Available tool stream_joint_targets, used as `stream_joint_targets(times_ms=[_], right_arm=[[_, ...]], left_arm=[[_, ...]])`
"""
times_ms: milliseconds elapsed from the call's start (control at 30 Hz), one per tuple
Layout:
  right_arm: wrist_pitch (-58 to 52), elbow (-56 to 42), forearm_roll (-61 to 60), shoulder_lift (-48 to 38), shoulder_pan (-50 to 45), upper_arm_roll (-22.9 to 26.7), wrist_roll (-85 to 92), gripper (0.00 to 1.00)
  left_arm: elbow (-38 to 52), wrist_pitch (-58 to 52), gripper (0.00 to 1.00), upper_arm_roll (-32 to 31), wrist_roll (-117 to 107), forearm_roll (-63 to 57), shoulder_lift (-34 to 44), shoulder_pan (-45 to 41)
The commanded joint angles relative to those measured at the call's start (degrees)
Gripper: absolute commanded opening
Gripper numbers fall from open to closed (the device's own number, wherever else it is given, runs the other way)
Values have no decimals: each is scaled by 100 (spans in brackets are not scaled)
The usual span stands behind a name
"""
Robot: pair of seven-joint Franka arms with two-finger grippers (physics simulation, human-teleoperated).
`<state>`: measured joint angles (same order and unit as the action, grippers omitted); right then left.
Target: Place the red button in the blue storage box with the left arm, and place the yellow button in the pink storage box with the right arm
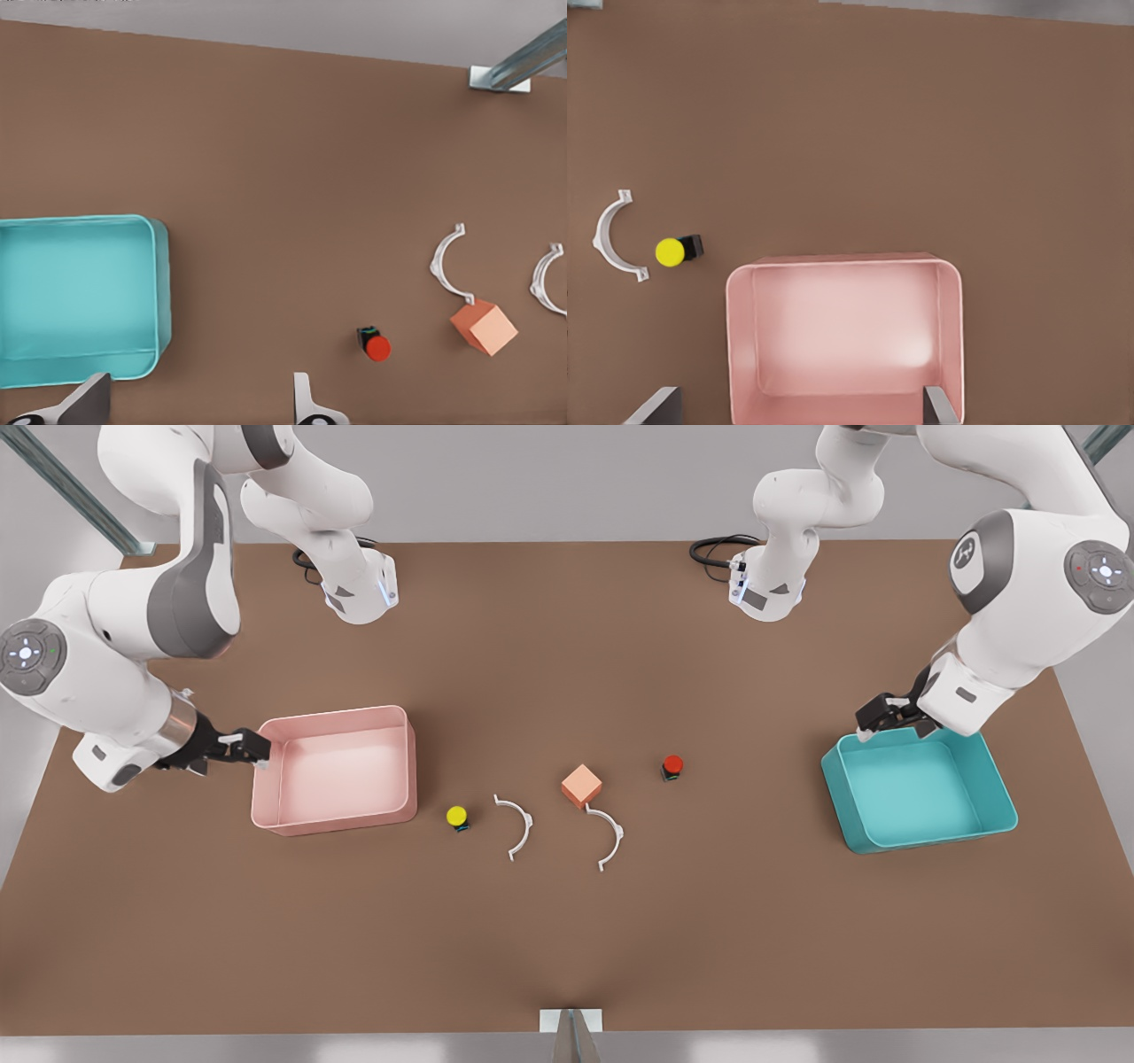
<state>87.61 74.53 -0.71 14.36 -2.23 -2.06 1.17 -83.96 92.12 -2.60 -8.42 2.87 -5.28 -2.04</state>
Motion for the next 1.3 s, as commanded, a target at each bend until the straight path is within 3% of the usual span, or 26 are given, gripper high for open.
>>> stream_joint_targets(times_ms=[0,233,300,400,500,567,867,933,1267], right_arm=[[-200,-70,36,-117,-50,-110,-47,100],[-271,-8,9,-171,-24,-189,-504,100],[-279,0,18,-136,-93,-250,-443,100],[124,80,62,268,-225,-1199,-285,100],[923,359,132,858,-674,-1253,-230,100],[1074,528,141,1059,-920,-1261,-1567,100],[1935,484,167,2071,-1087,-1253,-2534,100],[2410,484,378,2229,-1122,-1261,-2561,100],[2568,537,396,2765,-1157,-1209,-2473,100]], left_arm=[[3,52,100,-4,1018,-6,0,46],[-251,350,100,-4,-1196,21,-589,-1589],[-1199,1562,100,-4,-1847,12,-536,-2011],[-2308,2706,100,5,-2014,3,-316,-2196],[-2976,3566,100,-4,-2584,-234,-342,-2310],[-3565,4666,100,-4,-2814,-243,-448,-2389],[-3636,5484,100,31,-3350,-252,-1590,-2565],[-3671,5493,100,57,-3350,-252,-1626,-2565],[-3891,5519,98,57,-3447,-243,-1986,-2600]])
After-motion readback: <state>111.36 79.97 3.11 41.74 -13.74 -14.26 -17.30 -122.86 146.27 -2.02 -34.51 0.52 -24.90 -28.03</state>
